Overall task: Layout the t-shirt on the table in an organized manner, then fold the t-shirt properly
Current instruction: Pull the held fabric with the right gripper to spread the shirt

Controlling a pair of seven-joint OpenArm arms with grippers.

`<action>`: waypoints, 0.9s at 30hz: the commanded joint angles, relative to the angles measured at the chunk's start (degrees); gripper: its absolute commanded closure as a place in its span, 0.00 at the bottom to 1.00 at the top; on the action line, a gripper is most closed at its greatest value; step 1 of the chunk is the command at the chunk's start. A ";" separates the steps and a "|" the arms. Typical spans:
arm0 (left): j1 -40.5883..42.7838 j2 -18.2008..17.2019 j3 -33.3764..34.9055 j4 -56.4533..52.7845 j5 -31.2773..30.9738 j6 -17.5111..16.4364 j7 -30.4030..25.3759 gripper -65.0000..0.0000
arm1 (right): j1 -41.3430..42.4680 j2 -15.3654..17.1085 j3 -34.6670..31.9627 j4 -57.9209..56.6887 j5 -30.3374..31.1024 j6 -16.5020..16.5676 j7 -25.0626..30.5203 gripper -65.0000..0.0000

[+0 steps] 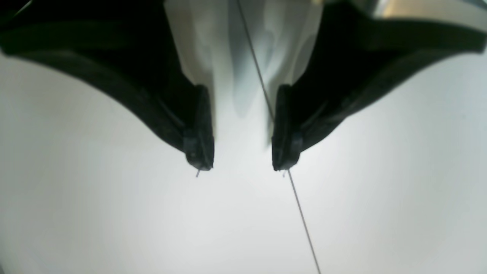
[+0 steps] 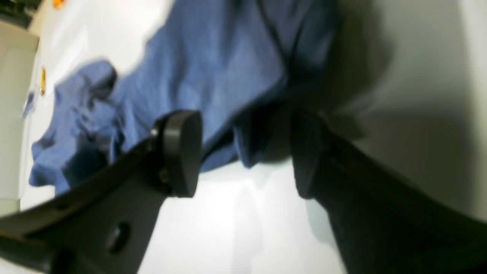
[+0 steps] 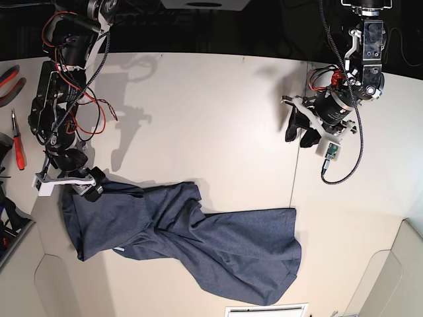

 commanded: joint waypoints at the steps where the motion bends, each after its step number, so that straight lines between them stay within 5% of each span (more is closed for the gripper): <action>1: -0.46 -0.48 -0.22 0.76 -0.81 -0.44 -1.29 0.56 | 2.16 0.33 -0.04 0.24 0.94 1.73 1.49 0.44; 10: -0.46 -0.48 -0.22 0.76 -0.79 -0.39 -1.29 0.56 | 4.94 0.35 -0.04 -0.13 0.90 2.60 2.01 0.45; 16: -0.61 -0.48 -0.22 0.76 -0.81 -0.39 -1.49 0.56 | 4.92 0.35 -0.04 -0.13 0.90 2.60 2.01 0.64; 21: -0.61 -0.48 -0.22 0.76 -0.81 -0.39 -1.49 0.56 | 4.94 0.35 -0.04 -0.13 0.90 2.60 2.01 0.99; 27: -0.61 -0.48 -0.22 0.76 -0.81 -0.39 -1.49 0.56 | 5.11 0.33 -0.07 -0.13 0.94 2.62 2.01 1.00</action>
